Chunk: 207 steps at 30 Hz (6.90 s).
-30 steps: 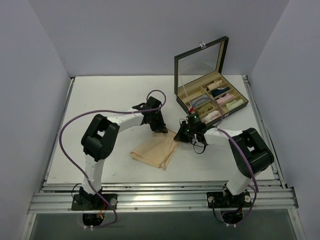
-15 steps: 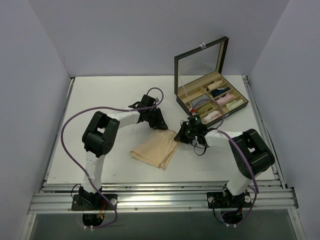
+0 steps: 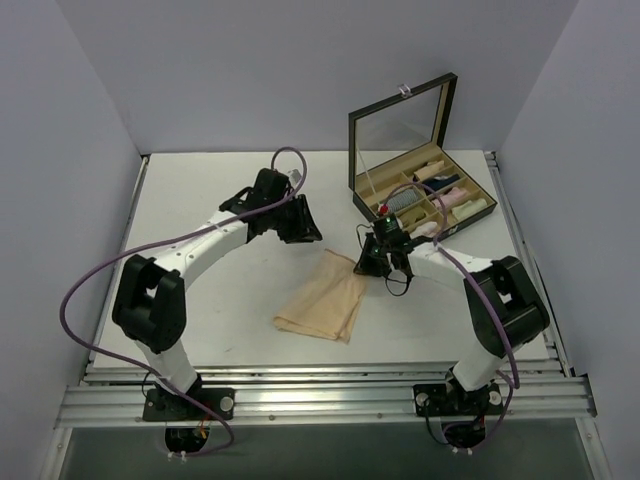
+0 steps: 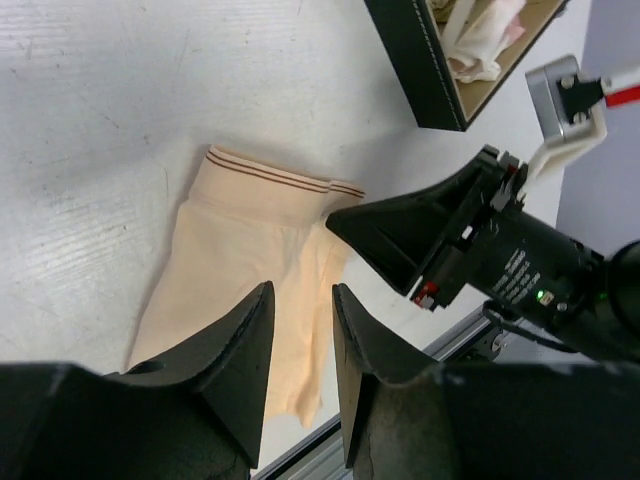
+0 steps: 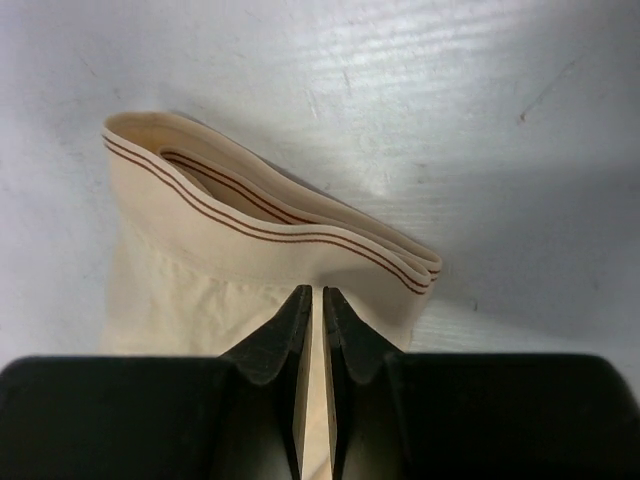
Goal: Roll the underwear
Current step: Fold the underwear
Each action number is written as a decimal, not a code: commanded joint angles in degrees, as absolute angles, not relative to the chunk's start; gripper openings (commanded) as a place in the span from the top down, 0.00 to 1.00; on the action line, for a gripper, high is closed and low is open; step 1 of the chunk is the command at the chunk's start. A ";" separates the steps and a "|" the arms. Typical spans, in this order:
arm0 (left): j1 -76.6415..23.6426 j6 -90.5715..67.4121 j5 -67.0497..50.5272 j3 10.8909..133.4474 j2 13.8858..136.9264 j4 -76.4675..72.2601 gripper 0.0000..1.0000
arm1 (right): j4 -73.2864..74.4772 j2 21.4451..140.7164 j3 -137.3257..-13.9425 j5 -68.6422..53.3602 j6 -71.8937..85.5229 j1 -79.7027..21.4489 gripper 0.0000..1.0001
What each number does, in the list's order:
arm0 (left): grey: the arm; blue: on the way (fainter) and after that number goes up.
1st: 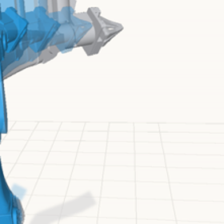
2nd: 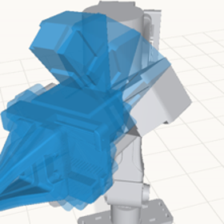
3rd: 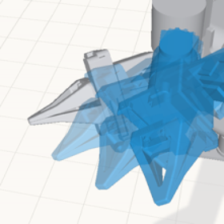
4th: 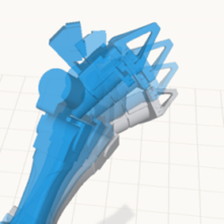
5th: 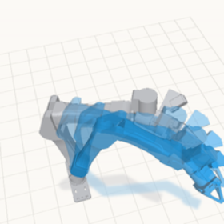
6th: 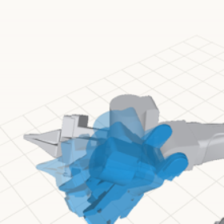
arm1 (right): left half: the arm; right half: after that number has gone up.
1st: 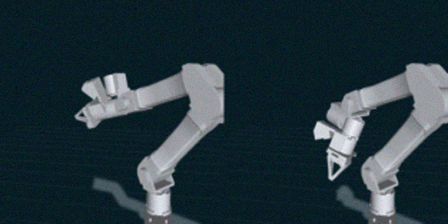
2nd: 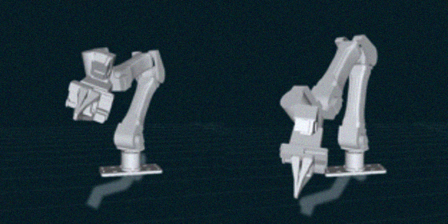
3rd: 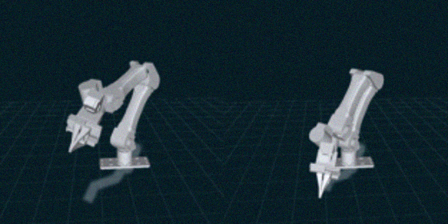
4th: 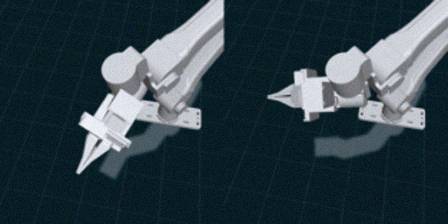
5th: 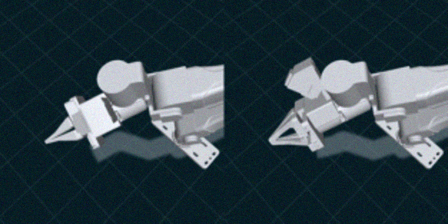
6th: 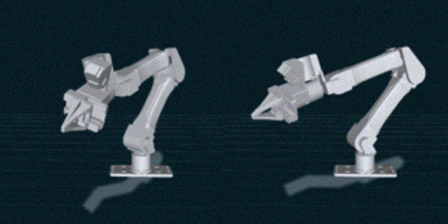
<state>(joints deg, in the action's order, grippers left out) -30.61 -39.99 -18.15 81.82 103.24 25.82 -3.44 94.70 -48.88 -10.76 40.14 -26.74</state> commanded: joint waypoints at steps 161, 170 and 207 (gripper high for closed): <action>-34.19 -45.88 -9.22 80.01 107.76 37.71 0.84 | 14.33 83.95 -52.39 -14.59 37.87 -31.19 0.73; -35.68 -47.11 -10.29 71.46 108.54 32.78 0.85 | 9.32 77.17 -40.70 -13.89 46.31 -38.23 0.74; -36.04 -46.23 -7.56 68.64 111.80 32.96 0.85 | 17.04 82.53 -41.48 -2.90 48.08 -45.70 0.99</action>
